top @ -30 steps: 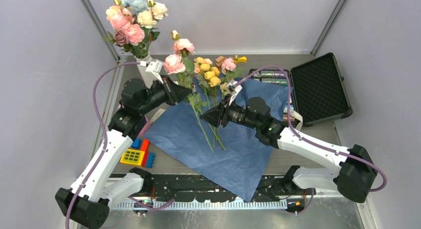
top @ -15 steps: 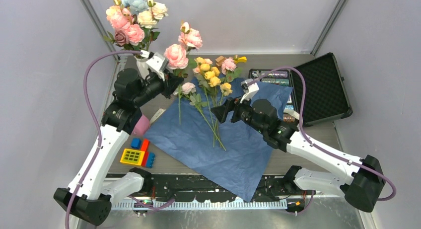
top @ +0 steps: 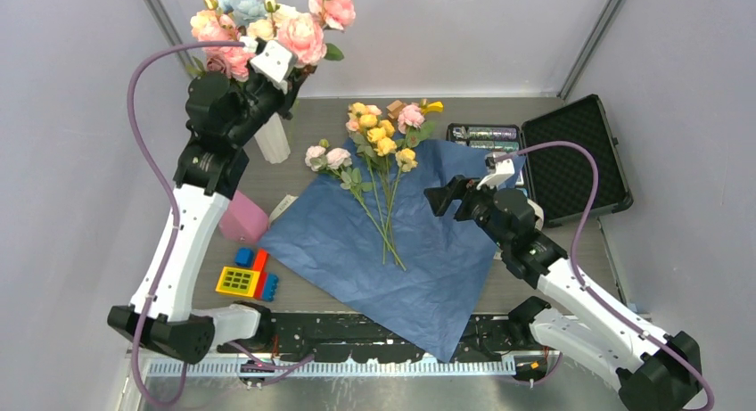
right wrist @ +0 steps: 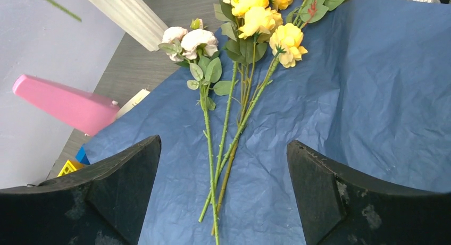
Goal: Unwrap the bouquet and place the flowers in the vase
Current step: Insert the fake flower into the vase.
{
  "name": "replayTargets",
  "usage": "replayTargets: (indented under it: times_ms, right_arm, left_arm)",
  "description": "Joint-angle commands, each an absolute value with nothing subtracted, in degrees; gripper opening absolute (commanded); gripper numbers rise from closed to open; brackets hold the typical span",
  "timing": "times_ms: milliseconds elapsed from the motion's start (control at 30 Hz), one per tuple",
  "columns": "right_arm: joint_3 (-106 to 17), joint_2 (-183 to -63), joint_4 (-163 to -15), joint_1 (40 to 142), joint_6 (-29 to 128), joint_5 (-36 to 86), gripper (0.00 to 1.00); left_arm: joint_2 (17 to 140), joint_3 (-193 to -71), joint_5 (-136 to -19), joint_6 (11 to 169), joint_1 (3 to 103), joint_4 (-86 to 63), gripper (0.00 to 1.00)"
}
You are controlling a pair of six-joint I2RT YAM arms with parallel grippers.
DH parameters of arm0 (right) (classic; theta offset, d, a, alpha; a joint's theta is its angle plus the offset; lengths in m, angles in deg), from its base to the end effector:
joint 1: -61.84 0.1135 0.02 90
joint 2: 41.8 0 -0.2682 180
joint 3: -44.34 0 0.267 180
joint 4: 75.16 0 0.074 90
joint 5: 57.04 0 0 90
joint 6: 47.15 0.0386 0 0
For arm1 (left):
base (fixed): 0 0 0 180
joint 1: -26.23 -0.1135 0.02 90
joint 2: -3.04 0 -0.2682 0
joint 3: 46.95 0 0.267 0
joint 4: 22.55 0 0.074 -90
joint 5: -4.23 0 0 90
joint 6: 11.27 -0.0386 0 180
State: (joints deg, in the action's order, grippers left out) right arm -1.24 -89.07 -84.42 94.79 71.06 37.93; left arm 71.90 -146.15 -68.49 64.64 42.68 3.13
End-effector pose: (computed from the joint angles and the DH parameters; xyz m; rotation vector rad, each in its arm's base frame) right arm 0.1825 0.1143 0.2813 -0.0101 1.8142 0.6933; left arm 0.2501 -0.0858 0.5075 0.6245 1.3621 -0.2576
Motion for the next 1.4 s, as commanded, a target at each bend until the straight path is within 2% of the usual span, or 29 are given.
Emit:
replayTargets:
  times_ms: [0,567,1367]
  right_arm:
    - [-0.1,-86.5,-82.9,94.1,71.8,35.9,0.94]
    - [3.9,-84.9,-82.3,93.8,72.3,33.8,0.94]
    - [4.6,-86.9,-80.3,93.5,73.1,31.1,0.94]
  left_arm:
    - [76.4,-153.6,-69.7,58.9,40.2,-0.1,0.0]
    - [91.5,-169.9,-64.2,58.1,35.0,-5.5,0.0]
    - [91.5,-172.5,-65.8,55.3,33.8,2.9,0.0]
